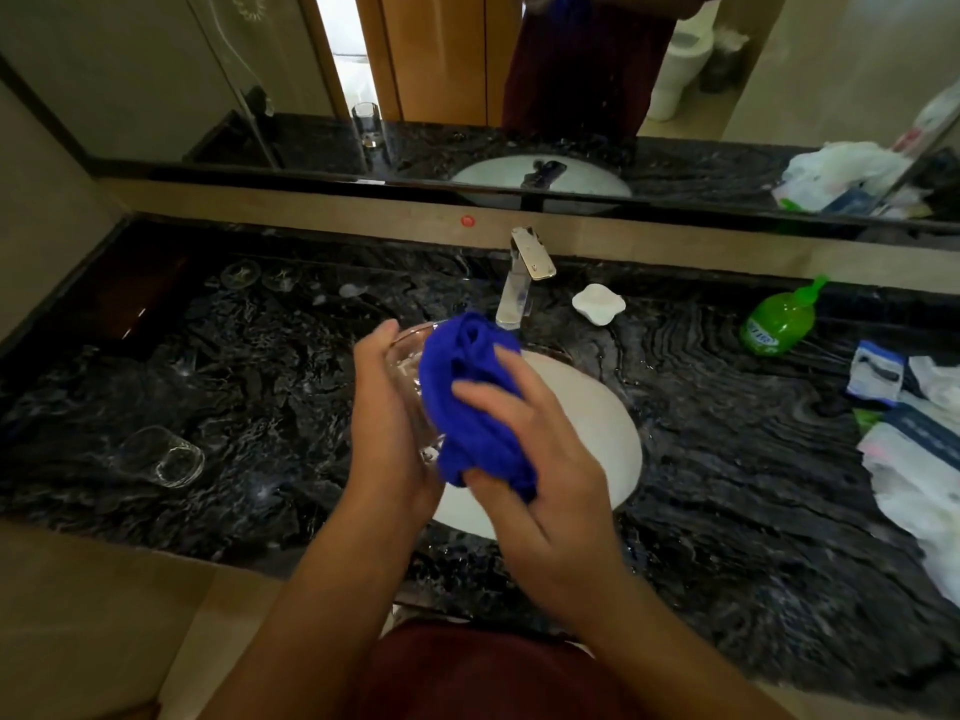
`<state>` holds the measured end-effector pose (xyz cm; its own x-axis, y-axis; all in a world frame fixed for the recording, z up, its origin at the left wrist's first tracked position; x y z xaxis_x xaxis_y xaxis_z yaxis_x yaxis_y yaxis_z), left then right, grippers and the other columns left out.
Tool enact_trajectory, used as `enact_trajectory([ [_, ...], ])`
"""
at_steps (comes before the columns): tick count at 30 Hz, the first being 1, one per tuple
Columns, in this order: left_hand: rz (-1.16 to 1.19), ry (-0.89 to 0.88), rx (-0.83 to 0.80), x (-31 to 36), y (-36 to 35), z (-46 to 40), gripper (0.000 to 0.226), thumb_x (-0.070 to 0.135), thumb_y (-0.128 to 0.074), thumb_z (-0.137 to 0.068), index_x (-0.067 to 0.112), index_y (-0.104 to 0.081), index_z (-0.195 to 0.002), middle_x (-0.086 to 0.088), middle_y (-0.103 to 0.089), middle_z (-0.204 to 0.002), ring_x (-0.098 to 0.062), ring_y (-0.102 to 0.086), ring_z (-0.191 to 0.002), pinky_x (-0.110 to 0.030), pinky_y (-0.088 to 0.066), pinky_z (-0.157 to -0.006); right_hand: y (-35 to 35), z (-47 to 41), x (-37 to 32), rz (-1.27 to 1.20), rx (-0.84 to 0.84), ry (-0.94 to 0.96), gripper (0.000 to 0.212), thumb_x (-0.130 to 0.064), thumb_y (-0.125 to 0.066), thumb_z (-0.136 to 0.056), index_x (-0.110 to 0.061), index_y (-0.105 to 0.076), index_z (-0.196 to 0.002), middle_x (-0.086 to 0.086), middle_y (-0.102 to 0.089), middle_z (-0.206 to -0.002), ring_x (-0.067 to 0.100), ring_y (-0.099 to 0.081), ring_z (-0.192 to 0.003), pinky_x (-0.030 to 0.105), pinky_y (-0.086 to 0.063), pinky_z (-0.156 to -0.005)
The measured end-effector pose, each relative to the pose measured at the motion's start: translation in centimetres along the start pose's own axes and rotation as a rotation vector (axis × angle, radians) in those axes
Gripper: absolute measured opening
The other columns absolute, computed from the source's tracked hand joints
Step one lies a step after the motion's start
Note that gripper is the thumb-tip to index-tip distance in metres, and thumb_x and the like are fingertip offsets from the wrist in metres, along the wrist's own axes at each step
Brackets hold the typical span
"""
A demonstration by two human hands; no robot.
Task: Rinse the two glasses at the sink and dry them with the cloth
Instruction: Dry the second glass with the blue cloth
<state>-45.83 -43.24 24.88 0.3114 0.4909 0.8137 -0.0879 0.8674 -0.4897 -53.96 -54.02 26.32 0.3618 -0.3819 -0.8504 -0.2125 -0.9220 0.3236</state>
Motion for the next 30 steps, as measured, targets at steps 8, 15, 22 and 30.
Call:
enact_trajectory([
  [8,-0.016,-0.018,-0.130,-0.2,-2.3,1.2,0.047,0.048,-0.053,-0.082,0.010,-0.070,-0.106,-0.006,-0.074,-0.080,-0.018,-0.070,-0.068,-0.027,-0.058,-0.059,1.6,-3.1,0.0,-0.275,0.145,-0.151,0.043,-0.025,-0.057,-0.098,-0.028,-0.056,-0.141,-0.014,-0.060,-0.141,0.005,-0.061,-0.125,0.014,-0.045,-0.097],
  [15,-0.211,-0.207,0.119,1.0,-1.6,0.7,0.064,0.069,-0.050,-0.092,0.008,-0.062,-0.107,-0.018,-0.068,-0.103,-0.035,-0.068,-0.093,-0.048,-0.057,-0.087,1.0,-0.7,-1.0,-0.229,0.180,-0.100,0.055,-0.011,-0.069,-0.094,-0.031,-0.054,-0.143,-0.003,-0.041,-0.162,0.007,-0.041,-0.148,0.020,-0.043,-0.111],
  [22,-0.291,-0.103,0.038,-1.6,-1.6,1.1,0.066,0.070,-0.041,-0.094,0.017,-0.069,-0.123,-0.009,-0.077,-0.115,-0.031,-0.070,-0.113,-0.048,-0.056,-0.095,1.4,-1.8,1.4,-0.073,0.303,-0.146,0.050,-0.008,-0.074,-0.094,-0.022,-0.062,-0.141,-0.002,-0.042,-0.163,0.008,-0.043,-0.148,0.034,-0.048,-0.114],
  [30,0.023,0.104,-0.079,-1.2,-1.0,0.7,0.074,0.070,-0.033,-0.100,0.012,-0.075,-0.116,-0.013,-0.075,-0.122,-0.027,-0.072,-0.114,-0.038,-0.060,-0.092,0.4,-1.0,0.7,-0.203,0.179,-0.102,0.048,-0.013,-0.075,-0.090,-0.034,-0.066,-0.132,-0.011,-0.050,-0.155,0.011,-0.043,-0.148,0.044,-0.042,-0.119],
])
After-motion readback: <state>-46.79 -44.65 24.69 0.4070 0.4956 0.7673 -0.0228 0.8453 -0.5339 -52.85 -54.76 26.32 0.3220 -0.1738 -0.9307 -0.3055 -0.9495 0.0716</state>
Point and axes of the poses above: each hand's wrist, its own z-axis away from the middle knuckle, its own y-axis out of the back of the hand, x = y × z, the point moved 5 cm from there along -z, towards the middle knuckle
